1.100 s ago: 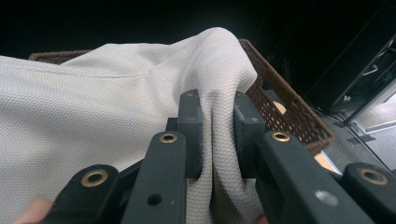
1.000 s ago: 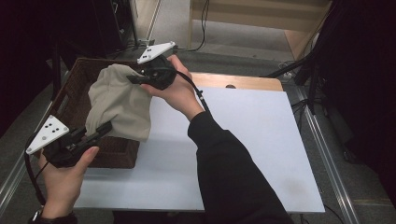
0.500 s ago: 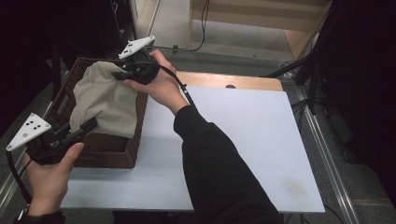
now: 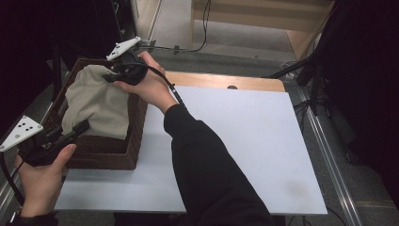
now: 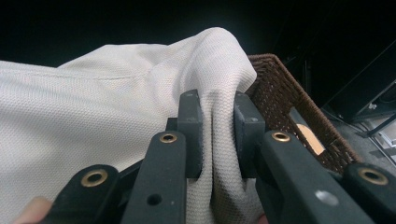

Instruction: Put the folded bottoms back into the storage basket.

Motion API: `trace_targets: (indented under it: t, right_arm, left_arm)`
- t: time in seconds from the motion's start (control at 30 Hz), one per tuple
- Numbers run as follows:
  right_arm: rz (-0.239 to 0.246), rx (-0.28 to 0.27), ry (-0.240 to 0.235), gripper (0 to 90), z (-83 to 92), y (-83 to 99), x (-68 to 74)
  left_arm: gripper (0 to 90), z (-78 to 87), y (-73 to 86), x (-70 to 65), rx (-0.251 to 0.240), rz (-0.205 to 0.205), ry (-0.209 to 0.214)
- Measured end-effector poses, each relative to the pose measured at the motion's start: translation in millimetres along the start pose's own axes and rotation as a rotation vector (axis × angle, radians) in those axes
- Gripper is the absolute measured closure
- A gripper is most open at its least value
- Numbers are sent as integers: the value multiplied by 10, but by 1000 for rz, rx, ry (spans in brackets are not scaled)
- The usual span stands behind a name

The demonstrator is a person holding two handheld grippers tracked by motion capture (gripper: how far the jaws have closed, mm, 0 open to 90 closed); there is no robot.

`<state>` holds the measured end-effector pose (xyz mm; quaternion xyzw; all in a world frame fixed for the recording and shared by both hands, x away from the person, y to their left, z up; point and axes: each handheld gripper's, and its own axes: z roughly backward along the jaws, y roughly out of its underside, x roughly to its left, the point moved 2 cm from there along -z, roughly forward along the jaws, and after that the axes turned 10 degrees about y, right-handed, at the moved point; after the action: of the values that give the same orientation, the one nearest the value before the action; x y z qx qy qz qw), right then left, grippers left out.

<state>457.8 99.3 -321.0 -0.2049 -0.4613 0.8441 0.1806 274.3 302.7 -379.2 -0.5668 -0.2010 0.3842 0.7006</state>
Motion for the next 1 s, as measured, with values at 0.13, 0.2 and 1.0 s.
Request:
trace_targets:
  t: [0.13,0.2,1.0]
  right_arm:
    - [-4,11,-5,751,-76,14,-6]
    - [-2,19,-6,751,-111,26,-9]
    - [-289,112,87,61,-400,598,-408]
  left_arm:
    - [699,-18,52,56,6,13,-2]
    - [699,-24,76,86,9,23,1]
    - [0,-114,308,241,165,89,-14]
